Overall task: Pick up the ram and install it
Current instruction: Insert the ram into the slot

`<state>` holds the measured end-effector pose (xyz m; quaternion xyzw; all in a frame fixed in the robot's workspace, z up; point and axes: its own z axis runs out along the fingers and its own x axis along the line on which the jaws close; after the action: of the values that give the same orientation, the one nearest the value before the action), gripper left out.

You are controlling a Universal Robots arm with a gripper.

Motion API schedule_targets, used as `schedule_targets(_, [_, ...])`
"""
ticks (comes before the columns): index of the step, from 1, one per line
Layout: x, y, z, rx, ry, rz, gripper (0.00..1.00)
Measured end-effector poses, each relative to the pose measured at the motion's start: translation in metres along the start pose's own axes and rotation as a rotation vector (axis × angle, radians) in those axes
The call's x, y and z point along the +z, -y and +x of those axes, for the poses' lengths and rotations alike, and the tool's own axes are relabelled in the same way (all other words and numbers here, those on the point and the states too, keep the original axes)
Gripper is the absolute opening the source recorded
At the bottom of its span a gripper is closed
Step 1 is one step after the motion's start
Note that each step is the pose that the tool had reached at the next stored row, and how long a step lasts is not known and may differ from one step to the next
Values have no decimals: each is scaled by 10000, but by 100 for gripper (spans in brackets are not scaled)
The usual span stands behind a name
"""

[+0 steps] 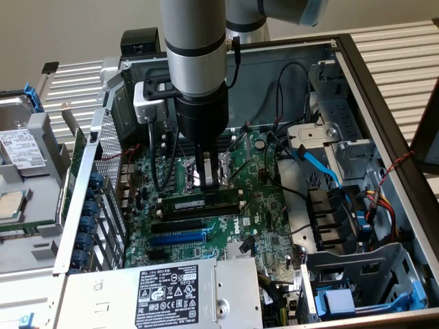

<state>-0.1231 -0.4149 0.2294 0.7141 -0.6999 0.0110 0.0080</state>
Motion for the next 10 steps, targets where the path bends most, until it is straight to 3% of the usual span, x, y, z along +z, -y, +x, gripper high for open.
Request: schedule_targets(10, [1, -15, 0, 43, 0, 9, 13])
